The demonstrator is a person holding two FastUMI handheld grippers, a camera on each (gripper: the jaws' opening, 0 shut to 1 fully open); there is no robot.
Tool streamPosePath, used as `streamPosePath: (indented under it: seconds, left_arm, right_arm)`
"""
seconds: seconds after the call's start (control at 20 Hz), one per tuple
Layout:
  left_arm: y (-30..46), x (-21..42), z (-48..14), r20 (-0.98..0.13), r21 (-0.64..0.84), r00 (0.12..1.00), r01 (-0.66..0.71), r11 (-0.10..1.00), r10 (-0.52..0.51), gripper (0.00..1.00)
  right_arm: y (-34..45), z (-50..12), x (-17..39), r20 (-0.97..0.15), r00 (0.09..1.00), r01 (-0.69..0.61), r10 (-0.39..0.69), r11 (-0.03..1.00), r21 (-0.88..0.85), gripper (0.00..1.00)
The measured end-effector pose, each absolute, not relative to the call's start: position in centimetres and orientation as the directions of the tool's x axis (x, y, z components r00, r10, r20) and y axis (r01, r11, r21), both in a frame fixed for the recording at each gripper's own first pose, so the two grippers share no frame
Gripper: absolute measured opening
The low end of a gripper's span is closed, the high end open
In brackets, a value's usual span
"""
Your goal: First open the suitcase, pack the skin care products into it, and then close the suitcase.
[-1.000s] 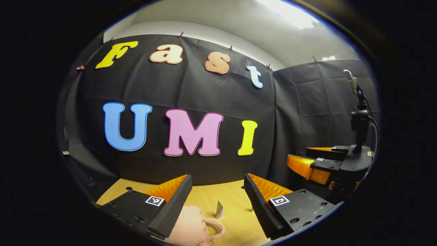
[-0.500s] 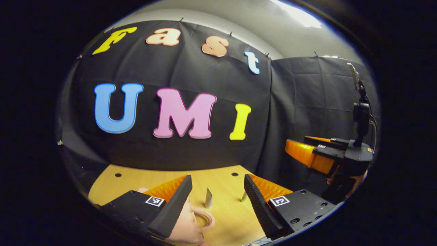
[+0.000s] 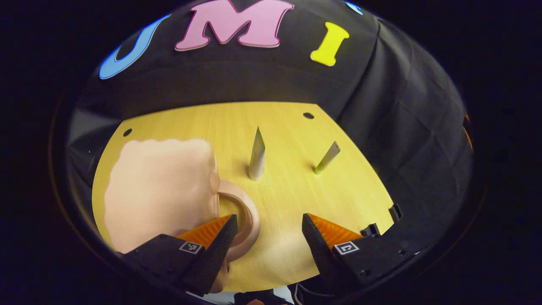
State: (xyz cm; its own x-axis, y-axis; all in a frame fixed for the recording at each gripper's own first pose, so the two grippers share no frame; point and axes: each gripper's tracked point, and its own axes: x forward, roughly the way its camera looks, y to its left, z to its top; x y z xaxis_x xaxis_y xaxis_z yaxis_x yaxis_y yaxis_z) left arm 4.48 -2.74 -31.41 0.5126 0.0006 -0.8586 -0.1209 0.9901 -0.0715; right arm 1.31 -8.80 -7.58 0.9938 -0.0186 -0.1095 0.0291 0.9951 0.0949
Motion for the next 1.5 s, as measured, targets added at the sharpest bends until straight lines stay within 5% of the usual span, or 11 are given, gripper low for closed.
streamPosePath:
  seconds: [0.3, 0.4, 0.55, 0.8, 1.05, 1.3, 1.5]
  left_arm:
    - [-1.6, 6.7, -38.1, -0.935, 0.02, 0.346, -0.175, 0.984, 0.081, 0.91]
    - [-0.3, 6.7, -38.6, -0.939, 0.057, 0.32, -0.224, 0.973, 0.128, 0.76]
    - [0.0, 6.7, -36.5, -0.94, 0.047, 0.322, -0.208, 0.977, 0.114, 0.19]
    - [3.6, 8.3, -24.0, -0.862, 0.052, 0.487, -0.19, 0.98, 0.14, 0.16]
    - [15.2, 6.5, -11.9, -0.752, 0.107, 0.603, -0.287, 0.952, 0.266, 0.15]
    - [33.6, 0.7, -7.0, -0.664, 0.275, 0.554, -0.443, 0.853, 0.501, 0.16]
    - [44.6, -3.3, -10.8, -0.683, 0.308, 0.472, -0.505, 0.806, 0.557, 0.11]
  right_arm:
    - [-15.0, -11.5, 4.4, -0.183, 0.983, 0.041, -0.018, 0.991, 0.124, 0.96]
    - [-16.1, -12.8, 5.2, -0.214, 0.977, 0.035, -0.005, 0.99, 0.136, 0.96]
    - [-16.9, -13.9, 6.8, -0.239, 0.971, 0.02, 0.021, 0.986, 0.166, 0.97]
    - [-14.0, -13.1, 9.9, -0.205, 0.975, -0.05, 0.089, 0.981, 0.187, 0.97]
    - [-6.9, -10.2, 12.2, -0.136, 0.977, -0.134, 0.165, 0.968, 0.21, 0.97]
    - [0.0, -7.9, 12.5, -0.107, 0.973, -0.18, 0.207, 0.96, 0.214, 0.97]
    - [4.5, -7.9, 12.1, -0.144, 0.965, -0.188, 0.22, 0.96, 0.205, 0.97]
